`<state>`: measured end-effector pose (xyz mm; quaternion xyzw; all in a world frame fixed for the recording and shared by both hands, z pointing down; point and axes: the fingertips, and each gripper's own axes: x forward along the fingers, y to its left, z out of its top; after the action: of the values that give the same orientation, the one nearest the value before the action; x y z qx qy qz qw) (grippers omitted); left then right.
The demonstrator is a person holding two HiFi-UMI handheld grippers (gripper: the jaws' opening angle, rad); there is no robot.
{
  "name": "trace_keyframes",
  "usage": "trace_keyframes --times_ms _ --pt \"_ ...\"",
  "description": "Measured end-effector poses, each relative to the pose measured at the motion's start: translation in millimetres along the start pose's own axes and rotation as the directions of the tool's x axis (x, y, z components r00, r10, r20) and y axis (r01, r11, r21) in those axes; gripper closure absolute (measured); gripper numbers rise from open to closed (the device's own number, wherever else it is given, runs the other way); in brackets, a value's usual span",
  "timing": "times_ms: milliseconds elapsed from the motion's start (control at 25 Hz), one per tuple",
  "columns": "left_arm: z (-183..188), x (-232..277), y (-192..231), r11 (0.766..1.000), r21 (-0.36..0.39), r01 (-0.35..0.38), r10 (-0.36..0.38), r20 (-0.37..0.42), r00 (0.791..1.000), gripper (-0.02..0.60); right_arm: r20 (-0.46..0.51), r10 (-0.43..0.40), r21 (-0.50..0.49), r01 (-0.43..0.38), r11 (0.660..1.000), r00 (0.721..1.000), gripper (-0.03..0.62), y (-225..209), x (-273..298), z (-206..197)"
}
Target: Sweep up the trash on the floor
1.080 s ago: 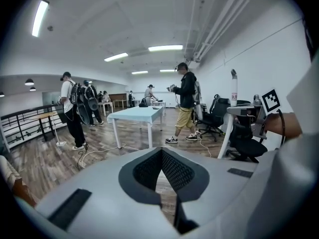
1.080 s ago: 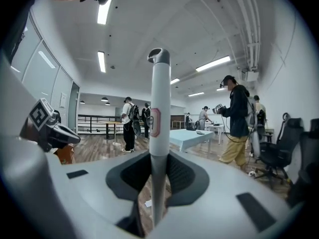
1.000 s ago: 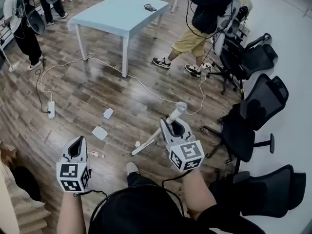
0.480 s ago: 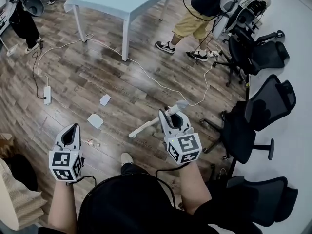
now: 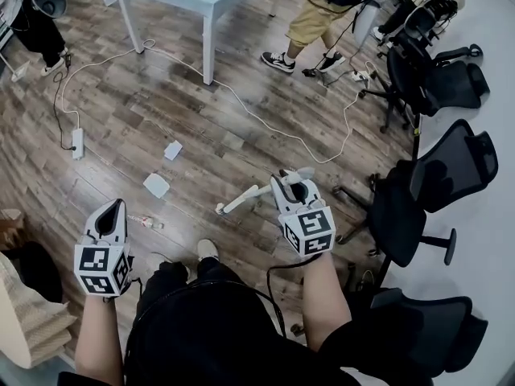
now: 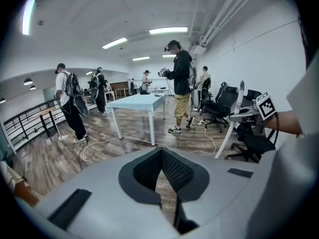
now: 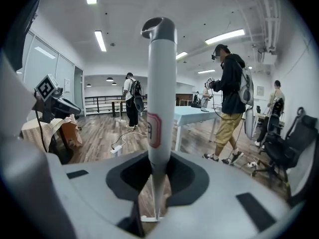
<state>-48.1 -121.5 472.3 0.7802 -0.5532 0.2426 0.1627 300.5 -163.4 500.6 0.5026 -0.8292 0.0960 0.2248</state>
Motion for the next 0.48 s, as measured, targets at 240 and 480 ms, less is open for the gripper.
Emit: trace_keyframes --times_ms 240,480 --pt "-6.5 -3.5 -5.5 1.0 0.021 0.005 -0.005 -0.015 1.0 0.584 -0.059 -0.05 -0.039 0.048 0.998 0.997 0.503 -18.0 4.4 -39.7" --pt "-15.5 -15.1 2.2 0.999 -0.006 -0.032 0.032 -0.024 0.999 0.584 -0.142 -0.043 -0.074 0.033 0.997 0.989 0.505 -3.1 29.6 -80.5"
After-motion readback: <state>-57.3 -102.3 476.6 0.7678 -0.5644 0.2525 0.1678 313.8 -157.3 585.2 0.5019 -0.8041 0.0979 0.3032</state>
